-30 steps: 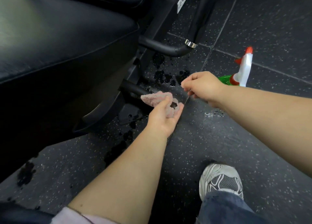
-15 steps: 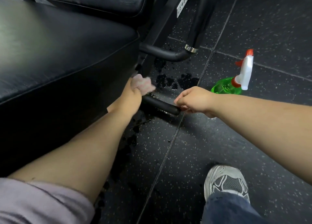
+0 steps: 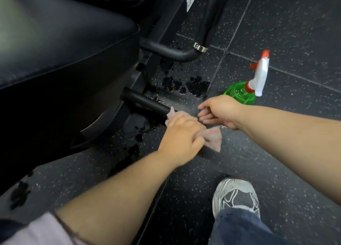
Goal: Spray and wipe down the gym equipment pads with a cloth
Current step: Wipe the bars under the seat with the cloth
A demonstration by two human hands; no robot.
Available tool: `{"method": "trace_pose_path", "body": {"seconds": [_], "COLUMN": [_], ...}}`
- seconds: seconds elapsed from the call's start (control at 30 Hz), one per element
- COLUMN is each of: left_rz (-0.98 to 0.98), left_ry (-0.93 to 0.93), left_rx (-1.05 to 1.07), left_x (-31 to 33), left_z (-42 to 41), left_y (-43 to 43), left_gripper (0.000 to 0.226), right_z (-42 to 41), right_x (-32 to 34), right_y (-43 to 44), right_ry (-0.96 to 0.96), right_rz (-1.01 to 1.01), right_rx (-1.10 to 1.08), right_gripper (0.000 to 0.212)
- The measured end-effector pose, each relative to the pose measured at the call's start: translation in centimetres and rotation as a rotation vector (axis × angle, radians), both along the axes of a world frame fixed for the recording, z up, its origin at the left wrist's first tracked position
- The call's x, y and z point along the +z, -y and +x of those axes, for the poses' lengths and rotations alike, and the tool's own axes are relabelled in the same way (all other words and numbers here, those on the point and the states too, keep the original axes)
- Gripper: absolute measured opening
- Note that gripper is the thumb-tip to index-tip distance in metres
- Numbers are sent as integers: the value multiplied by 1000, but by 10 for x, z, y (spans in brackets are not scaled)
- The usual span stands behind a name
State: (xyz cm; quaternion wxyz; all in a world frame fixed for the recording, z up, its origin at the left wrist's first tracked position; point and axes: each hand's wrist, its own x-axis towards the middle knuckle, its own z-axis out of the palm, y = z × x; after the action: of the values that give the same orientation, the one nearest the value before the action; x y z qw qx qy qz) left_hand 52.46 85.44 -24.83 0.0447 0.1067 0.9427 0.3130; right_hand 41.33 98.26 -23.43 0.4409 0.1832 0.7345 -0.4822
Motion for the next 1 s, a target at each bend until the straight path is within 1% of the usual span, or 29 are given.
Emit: {"method": "trace_pose_path", "body": {"seconds": [0.03, 0.07, 0.1, 0.13, 0.17, 0.2, 0.23, 0.27, 0.3, 0.33, 0.37, 0.4, 0.43, 0.47, 0.5, 0.53, 0.57, 0.63, 0.67, 0.7, 0.73, 0.77, 0.8, 0.83, 0.87, 0.9, 0.93, 0.97, 1.0], "left_rz": [94, 169, 252, 397, 630, 919, 1186, 1392, 1522, 1578, 1593, 1562, 1514, 1424, 1337, 1263, 1242, 1270, 1300, 1317, 1305, 1240, 1136, 1008, 893, 814, 783, 823, 923], "left_ry": [-33, -26, -8, 65, 199, 374, 544, 640, 683, 697, 698, 696, 704, 710, 709, 685, 664, 669, 678, 676, 658, 632, 607, 582, 546, 502, 455, 410, 383], "left_rx": [96, 296, 575, 937, 1294, 1514, 1551, 1486, 1436, 1414, 1403, 1392, 1351, 1322, 1306, 1315, 1323, 1256, 1202, 1163, 1130, 1095, 1056, 1018, 997, 993, 1005, 1043, 1088], "left_x": [-7, -19, -27, -29, -27, -21, -16, -12, -12, -6, 1, 8, 15, 24, 32, 40, 49, 66, 72, 79, 84, 86, 85, 87, 88, 89, 92, 95, 99], "left_z": [10, 18, 22, 19, 13, 2, -10, -21, -32, -37, -38, -33, -27, -21, -15, -12, -10, -8, -6, -2, -1, 0, -1, -6, -12, -22, -33, -46, -59], "left_y": [2, 6, 10, 15, 18, 16, 13, 10, 7, 3, 0, -2, -2, -4, -7, -9, -12, -18, -22, -26, -27, -27, -24, -20, -15, -11, -7, -3, 1], "left_gripper": [32, 38, 39, 35, 29, 25, 29, 39, 48, 54, 53, 48, 42, 35, 30, 25, 22, 27, 30, 28, 25, 24, 23, 22, 20, 20, 20, 22, 29], "right_z": [0, -1, -1, 0, 2, 3, 6, 9, 12, 13, 12, 10, 7, 2, -1, -2, 0, 4, 7, 12, 16, 19, 22, 22, 19, 15, 5, -9, -25], "right_x": [3, 4, 5, 4, 2, 0, -2, -3, -2, -1, -1, 1, 1, 2, 2, 4, 7, 20, 27, 33, 39, 44, 48, 53, 59, 72, 87, 104, 119], "right_y": [5, 10, 15, 19, 24, 28, 30, 33, 33, 33, 33, 31, 28, 24, 20, 16, 14, 15, 15, 14, 11, 9, 7, 4, -1, -6, -11, -13, -16], "right_ry": [14, 16, 12, 6, -2, -12, -7, 5, 6, -20, -74, -138, -183, -217, -211, -145, -18, 225, 299, 348, 347, 314, 251, 176, 56, -112, -321, -542, -756], "right_rz": [-48, -84, -113, -127, -127, -116, -112, -106, -105, -84, -53, -27, -5, 24, 61, 65, 24, -193, -296, -388, -459, -502, -519, -492, -422, -346, -266, -179, -88], "right_rx": [10, 18, 21, 30, 37, 44, 38, 49, 79, 131, 175, 201, 181, 148, 142, 154, 160, 115, 98, 117, 175, 218, 242, 210, 165, 139, 127, 89, 42], "right_gripper": [24, 26, 27, 26, 23, 20, 17, 15, 14, 16, 18, 15, 13, 16, 20, 24, 29, 32, 31, 28, 25, 26, 26, 23, 19, 18, 21, 28, 37]}}
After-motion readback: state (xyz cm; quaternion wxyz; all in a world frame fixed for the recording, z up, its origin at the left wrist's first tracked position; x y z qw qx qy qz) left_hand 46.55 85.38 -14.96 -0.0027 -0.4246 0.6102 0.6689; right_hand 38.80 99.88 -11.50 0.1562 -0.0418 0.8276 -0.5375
